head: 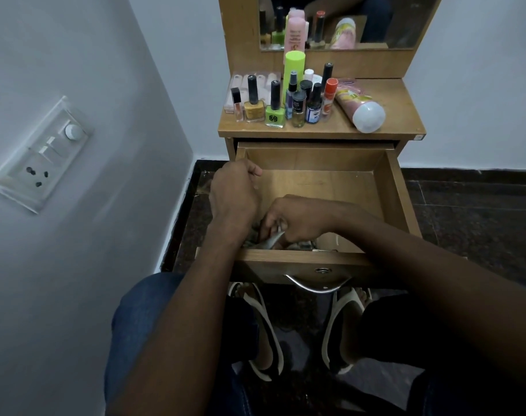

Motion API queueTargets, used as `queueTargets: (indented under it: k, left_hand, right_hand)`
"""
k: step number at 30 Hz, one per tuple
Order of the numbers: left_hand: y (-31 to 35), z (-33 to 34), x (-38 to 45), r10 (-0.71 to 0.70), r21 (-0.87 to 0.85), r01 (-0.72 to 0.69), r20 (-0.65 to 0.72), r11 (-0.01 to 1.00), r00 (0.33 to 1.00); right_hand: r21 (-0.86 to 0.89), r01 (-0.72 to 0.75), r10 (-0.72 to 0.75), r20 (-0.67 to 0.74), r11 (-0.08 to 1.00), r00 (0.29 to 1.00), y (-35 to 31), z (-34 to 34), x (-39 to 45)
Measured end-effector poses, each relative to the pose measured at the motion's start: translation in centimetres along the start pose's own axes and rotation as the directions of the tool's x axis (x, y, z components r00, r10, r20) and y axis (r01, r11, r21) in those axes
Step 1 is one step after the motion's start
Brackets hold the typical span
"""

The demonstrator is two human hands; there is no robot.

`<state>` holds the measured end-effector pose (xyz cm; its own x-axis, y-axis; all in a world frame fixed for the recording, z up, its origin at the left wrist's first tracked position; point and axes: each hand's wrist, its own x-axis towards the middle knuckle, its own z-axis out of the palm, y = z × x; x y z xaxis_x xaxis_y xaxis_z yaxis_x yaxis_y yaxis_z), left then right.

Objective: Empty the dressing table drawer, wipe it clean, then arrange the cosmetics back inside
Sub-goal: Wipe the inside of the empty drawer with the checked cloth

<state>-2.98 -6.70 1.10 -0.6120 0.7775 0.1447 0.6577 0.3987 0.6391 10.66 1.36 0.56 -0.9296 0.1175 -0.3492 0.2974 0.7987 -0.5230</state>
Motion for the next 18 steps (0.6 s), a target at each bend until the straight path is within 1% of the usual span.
queueTargets:
  k: [1,2,4,5,6,7,9,10,11,12,14,15,16,17,18]
  left_hand:
    - [0.1,0.1,0.0,0.005,0.005,-0.005,-0.002,1.000,1.000]
    - [0.2,0.2,-0.1,0.011,0.014,-0.011,0.000,1.000,1.000]
    - [0.6,0.2,-0.4,0.024,0.035,-0.025,0.020,0.999,1.000]
    - [0.8,0.2,-0.5,0.030,0.049,-0.032,0.030,0.998,0.999]
    - [1.0,0.2,-0.6,0.036,0.065,-0.038,0.036,0.997,0.999]
    - [1.2,0.3,-0.7,0.042,0.080,-0.045,0.039,0.996,0.998]
    - [1.5,0.4,-0.9,0.061,0.097,-0.065,0.043,0.993,0.997]
    - [1.6,0.4,-0.9,0.068,0.098,-0.072,0.044,0.993,0.997]
    - [1.7,0.4,-1.0,0.070,0.100,-0.074,0.044,0.992,0.997]
    - [1.8,0.4,-1.0,0.069,0.101,-0.073,0.043,0.992,0.997]
    - [1.8,0.4,-1.0,0.072,0.104,-0.076,0.043,0.992,0.996]
    - [1.8,0.4,-1.1,0.074,0.108,-0.078,0.046,0.991,0.996]
    - [1.9,0.4,-1.1,0.076,0.112,-0.082,0.052,0.990,0.996]
    - [1.9,0.5,-1.1,0.080,0.111,-0.086,0.058,0.990,0.995]
    - [1.9,0.6,-1.1,0.085,0.106,-0.091,0.064,0.990,0.994]
  right_hand:
    - [-0.018,-0.021,0.020,-0.038,1.000,0.999,0.6,-0.5,-0.1]
    - [-0.059,-0.057,0.051,-0.109,0.997,0.993,1.4,-1.1,-0.3]
    - [-0.133,-0.174,0.135,-0.263,0.976,0.955,2.8,-2.3,-0.9]
    - [-0.145,-0.219,0.169,-0.295,0.965,0.940,3.2,-2.5,-1.3]
    - [-0.145,-0.235,0.190,-0.272,0.961,0.943,3.2,-2.5,-1.6]
    - [-0.127,-0.219,0.191,-0.202,0.967,0.960,2.8,-2.3,-1.9]
    - [-0.029,-0.164,0.164,-0.015,0.986,0.986,1.7,-1.8,-2.4]
    - [0.016,-0.151,0.150,0.038,0.988,0.988,1.5,-1.7,-2.7]
    - [0.035,-0.156,0.155,0.030,0.987,0.987,1.8,-1.9,-2.8]
    - [0.037,-0.174,0.175,-0.030,0.984,0.984,2.5,-2.3,-2.9]
    - [0.002,-0.240,0.235,-0.215,0.971,0.948,4.1,-3.2,-3.0]
    - [-0.011,-0.275,0.261,-0.277,0.961,0.925,4.5,-3.3,-3.0]
    - [-0.026,-0.291,0.271,-0.288,0.957,0.918,4.5,-3.2,-3.1]
    - [-0.033,-0.279,0.264,-0.239,0.960,0.935,4.1,-3.0,-3.2]
    - [-0.028,-0.253,0.247,-0.150,0.967,0.957,3.5,-2.6,-3.3]
